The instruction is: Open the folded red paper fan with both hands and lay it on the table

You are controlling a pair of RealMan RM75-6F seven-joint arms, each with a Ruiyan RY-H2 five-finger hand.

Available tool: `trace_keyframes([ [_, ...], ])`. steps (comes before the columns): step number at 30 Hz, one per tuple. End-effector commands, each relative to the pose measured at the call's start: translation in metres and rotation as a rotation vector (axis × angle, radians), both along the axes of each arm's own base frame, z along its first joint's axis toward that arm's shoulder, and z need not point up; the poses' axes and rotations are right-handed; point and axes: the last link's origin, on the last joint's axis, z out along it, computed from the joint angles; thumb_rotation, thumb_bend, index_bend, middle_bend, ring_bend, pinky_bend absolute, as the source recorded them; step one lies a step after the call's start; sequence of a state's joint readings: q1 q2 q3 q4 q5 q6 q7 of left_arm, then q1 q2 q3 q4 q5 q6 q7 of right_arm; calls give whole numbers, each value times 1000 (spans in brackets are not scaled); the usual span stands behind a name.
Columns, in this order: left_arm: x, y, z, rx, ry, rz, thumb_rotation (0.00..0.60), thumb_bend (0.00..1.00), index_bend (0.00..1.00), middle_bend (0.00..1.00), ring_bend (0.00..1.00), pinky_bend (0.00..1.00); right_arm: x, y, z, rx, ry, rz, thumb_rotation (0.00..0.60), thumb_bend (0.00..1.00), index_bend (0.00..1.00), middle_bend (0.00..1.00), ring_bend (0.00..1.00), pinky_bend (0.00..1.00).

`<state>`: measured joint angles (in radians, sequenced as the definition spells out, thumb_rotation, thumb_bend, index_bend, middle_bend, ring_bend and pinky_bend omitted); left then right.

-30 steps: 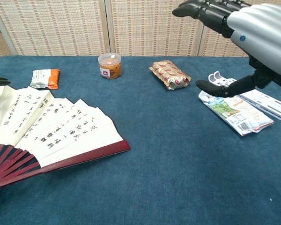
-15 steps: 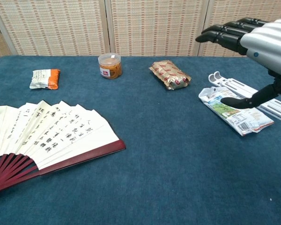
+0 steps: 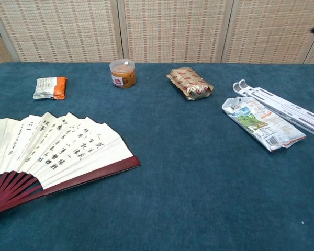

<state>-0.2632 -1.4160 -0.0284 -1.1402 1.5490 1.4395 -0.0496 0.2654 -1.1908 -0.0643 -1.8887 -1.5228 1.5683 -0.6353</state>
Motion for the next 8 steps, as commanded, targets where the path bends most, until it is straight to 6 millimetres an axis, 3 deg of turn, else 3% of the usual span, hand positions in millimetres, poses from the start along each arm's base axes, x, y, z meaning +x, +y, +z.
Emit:
trace_keyframes([
  [1, 37, -45, 33, 40, -271, -136, 600, 404, 0, 0, 0, 43, -46, 45, 28, -90, -33, -171, 449, 188, 0, 0, 0, 0],
  [4, 38, -48, 29, -4, -211, -64, 600, 404, 0, 0, 0, 41, -69, 61, 42, -127, -108, -253, 451, 188, 0, 0, 0, 0],
  [8, 38, -43, 30, 17, -141, -49, 600, 403, 0, 0, 0, 41, -74, 58, 62, -177, -144, -250, 452, 188, 0, 0, 0, 0],
])
